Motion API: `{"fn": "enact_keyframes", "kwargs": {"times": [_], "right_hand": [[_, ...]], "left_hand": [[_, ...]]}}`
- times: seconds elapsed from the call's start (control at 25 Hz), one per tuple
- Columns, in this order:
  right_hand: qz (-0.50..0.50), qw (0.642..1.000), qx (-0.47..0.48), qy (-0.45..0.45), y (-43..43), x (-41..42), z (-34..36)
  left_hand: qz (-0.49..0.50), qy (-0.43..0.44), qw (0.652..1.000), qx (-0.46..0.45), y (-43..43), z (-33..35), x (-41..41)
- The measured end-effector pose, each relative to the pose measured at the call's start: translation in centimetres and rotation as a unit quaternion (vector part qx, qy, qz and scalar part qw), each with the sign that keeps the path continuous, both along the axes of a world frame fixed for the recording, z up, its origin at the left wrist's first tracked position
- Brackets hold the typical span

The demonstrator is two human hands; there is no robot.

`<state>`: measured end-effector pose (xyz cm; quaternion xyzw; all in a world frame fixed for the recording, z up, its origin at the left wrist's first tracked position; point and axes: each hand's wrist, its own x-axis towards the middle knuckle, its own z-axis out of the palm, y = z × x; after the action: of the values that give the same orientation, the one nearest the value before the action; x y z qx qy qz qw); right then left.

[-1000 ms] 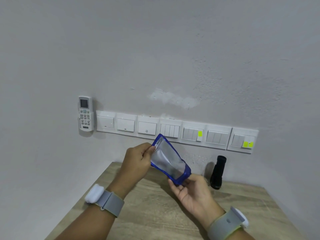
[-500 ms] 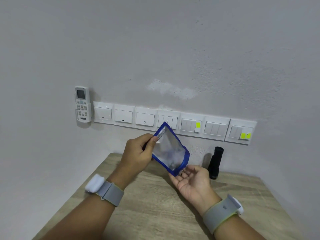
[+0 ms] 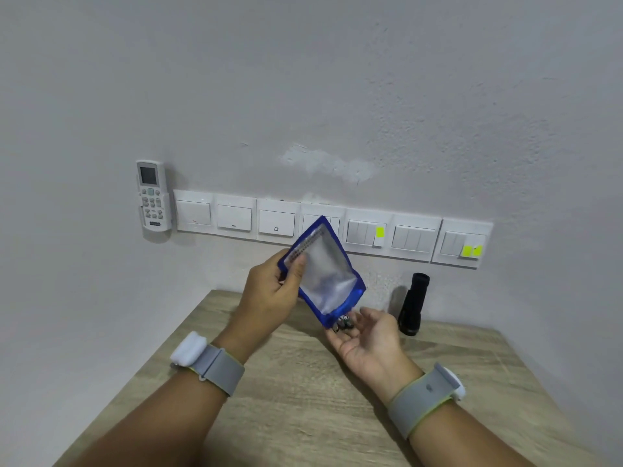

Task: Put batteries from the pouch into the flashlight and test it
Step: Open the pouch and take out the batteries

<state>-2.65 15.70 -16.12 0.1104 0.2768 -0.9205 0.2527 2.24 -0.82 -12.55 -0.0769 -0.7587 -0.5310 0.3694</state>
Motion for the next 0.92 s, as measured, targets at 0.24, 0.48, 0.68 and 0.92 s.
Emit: {"fn": "enact_keyframes", "kwargs": {"times": [0.24,0.48,0.68,0.92], "right_hand": [[0.023,0.999,0.029,0.008,0.0,-0.3,-0.3],[0.049,0.997,0.045,0.023,0.1,0.1,0.2],[0.059,0.997,0.041,0.018,0.1,0.5,0.5],[0.053,0.994,0.089,0.043,-0.1,-0.2,0.1]], "left_hand": [[0.026,-0.026,0.998,0.047,-0.9,0.3,-0.2],[-0.019,-0.036,0.994,0.103,-0.8,0.5,-0.3],[-0.01,-0.022,0.991,0.132,-1.0,0.7,-0.3],[0.1,-0.137,0.982,0.087,-3.4,-0.4,-2.1]]}}
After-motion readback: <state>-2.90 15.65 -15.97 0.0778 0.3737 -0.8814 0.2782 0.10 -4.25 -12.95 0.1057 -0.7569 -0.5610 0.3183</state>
